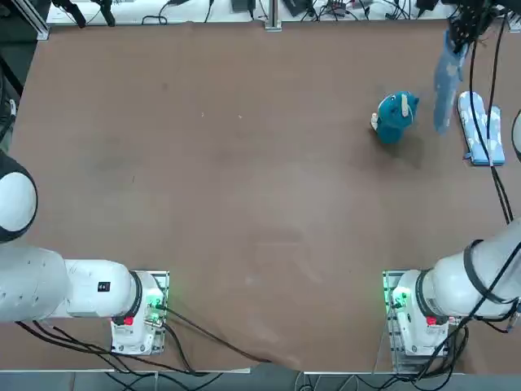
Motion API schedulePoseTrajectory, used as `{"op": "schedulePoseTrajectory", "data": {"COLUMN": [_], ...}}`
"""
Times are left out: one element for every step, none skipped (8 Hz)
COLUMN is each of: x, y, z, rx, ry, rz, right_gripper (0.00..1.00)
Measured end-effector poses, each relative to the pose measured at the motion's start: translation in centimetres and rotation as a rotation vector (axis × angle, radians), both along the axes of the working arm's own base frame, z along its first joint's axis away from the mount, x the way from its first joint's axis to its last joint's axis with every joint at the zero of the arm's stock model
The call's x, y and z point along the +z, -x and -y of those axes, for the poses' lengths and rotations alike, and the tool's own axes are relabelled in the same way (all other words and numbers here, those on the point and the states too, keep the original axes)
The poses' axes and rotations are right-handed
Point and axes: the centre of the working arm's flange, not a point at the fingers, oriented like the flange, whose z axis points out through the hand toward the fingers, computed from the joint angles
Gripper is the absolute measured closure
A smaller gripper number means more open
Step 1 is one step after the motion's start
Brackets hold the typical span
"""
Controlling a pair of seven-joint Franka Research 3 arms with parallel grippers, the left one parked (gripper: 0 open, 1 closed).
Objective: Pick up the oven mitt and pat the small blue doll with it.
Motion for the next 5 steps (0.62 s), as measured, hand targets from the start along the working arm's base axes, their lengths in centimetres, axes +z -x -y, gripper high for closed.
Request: {"op": "schedulePoseTrajectory", "data": {"x": [-0.3,-0.6,-0.7,-0.5,-0.2], "y": [-0.5,-1.0,-1.7,-2.3,-2.7], "z": [-0.5,-1.2,-1.9,-2.1,-2.0], "rx": [-0.017,-0.032,-0.042,-0.045,-0.063], "ry": [-0.011,-0.01,-0.006,-0.004,0.0], "rz": [0.022,0.052,0.096,0.141,0.175], "right_gripper": [0.96,0.96,0.96,0.96,0.96]}}
